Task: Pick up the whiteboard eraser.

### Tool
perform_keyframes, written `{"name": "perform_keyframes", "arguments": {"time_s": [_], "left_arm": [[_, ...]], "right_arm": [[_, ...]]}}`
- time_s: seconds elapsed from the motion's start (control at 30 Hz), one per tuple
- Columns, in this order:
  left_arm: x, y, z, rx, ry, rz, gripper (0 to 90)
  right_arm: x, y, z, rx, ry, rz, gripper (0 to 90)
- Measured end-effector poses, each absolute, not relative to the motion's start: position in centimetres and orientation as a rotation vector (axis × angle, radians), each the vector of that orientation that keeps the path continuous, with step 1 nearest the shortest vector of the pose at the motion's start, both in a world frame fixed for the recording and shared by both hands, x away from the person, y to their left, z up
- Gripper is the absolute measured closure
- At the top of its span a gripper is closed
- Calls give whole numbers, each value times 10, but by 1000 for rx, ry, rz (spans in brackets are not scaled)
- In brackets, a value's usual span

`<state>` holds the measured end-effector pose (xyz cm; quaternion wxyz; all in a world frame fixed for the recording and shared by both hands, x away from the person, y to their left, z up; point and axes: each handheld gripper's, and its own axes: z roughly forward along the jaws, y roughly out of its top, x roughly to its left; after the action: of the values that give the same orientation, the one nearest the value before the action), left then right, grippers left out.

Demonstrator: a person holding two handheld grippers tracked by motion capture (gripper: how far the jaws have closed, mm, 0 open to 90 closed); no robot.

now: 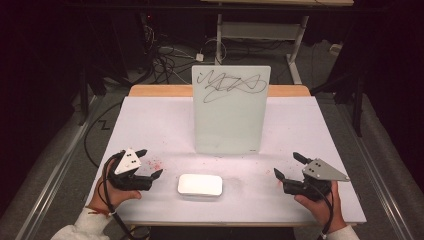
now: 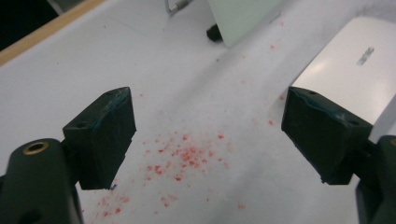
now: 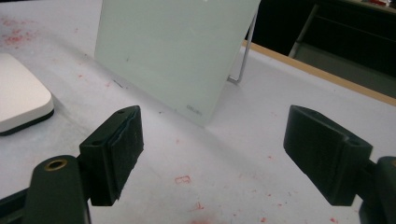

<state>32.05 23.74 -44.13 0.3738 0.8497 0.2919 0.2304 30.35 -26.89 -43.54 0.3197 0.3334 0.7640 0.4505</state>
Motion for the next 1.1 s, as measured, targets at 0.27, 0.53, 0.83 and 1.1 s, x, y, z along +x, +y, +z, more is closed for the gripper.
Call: {"name": "perform_keyframes", "arguments": {"time_s": [0.27, 0.53, 0.83, 1.1], "left_arm": [[317, 229, -435, 2292, 678, 539, 176], [320, 201, -423, 2399, 561, 433, 179], [336, 142, -431, 2556, 344, 282, 199], [350, 102, -449, 2694, 234, 144, 181]], "right_arm": [[307, -265, -437, 831, 2108, 1157, 200], [314, -260, -443, 879, 2149, 1098, 209], [318, -258, -447, 906, 2181, 1093, 209], [319, -256, -451, 887, 2220, 1080, 208]]}}
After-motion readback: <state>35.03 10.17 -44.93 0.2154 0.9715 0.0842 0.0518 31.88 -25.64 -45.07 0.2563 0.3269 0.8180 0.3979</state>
